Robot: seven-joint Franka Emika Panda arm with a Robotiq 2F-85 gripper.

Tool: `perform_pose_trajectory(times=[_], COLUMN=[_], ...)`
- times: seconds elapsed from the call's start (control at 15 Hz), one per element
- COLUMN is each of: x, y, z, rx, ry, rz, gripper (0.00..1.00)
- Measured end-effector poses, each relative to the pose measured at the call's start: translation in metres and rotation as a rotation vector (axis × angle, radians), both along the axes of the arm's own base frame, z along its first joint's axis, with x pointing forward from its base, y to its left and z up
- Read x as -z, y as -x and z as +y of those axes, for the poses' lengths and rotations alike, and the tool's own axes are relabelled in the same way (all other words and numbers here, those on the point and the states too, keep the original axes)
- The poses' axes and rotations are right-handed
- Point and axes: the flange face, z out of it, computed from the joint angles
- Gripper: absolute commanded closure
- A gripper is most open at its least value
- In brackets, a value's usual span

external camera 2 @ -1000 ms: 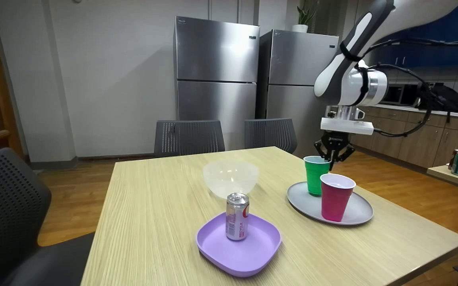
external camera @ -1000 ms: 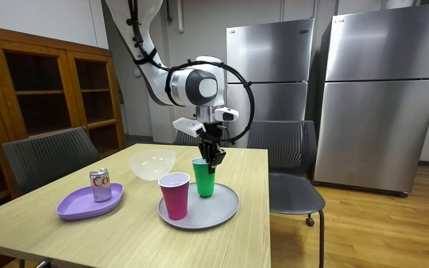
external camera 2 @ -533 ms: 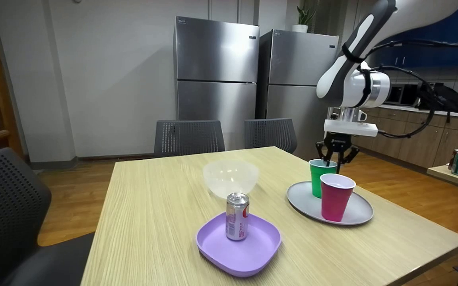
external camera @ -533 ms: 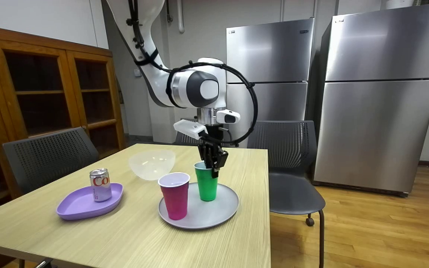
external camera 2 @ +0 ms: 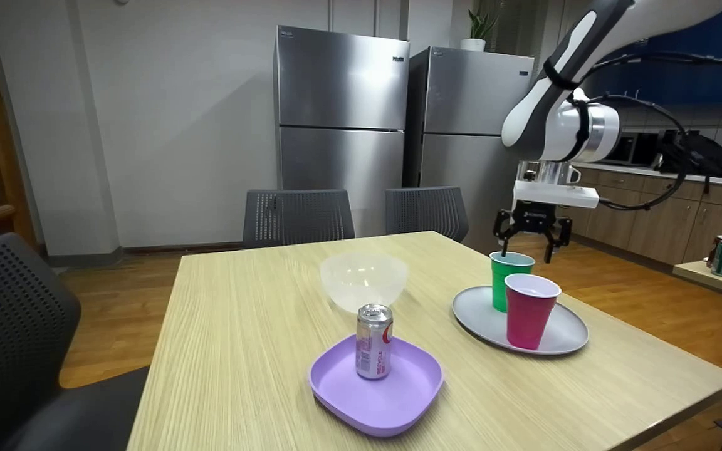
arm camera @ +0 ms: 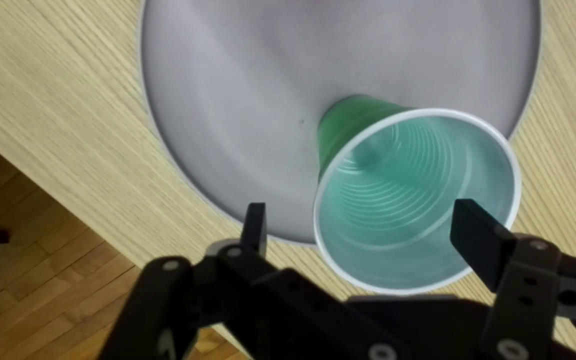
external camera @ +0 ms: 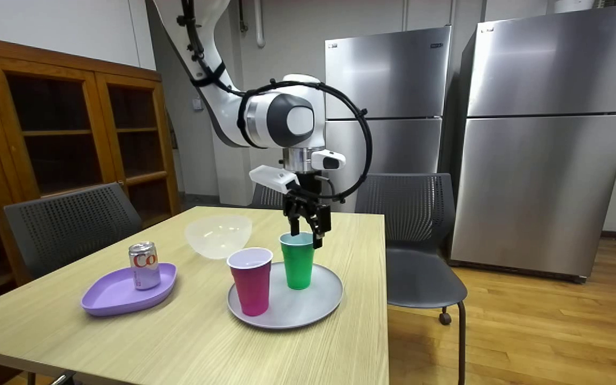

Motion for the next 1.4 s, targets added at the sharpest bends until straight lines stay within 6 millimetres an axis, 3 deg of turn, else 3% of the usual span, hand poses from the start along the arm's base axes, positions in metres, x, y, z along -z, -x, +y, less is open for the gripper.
perform_pose_trajectory(times=[0.53,1.13,1.4], x=[-0.054,-0.114,-0.130], y=[0.012,0.038,0.048], z=[0.006,0.034,0.042], rx=[-0.090,-0.187,-0.204], ry=[0.022,0.034,0.028], rz=[-0.050,-0.064,-0.078], gripper=[0.00,0.00,0.00])
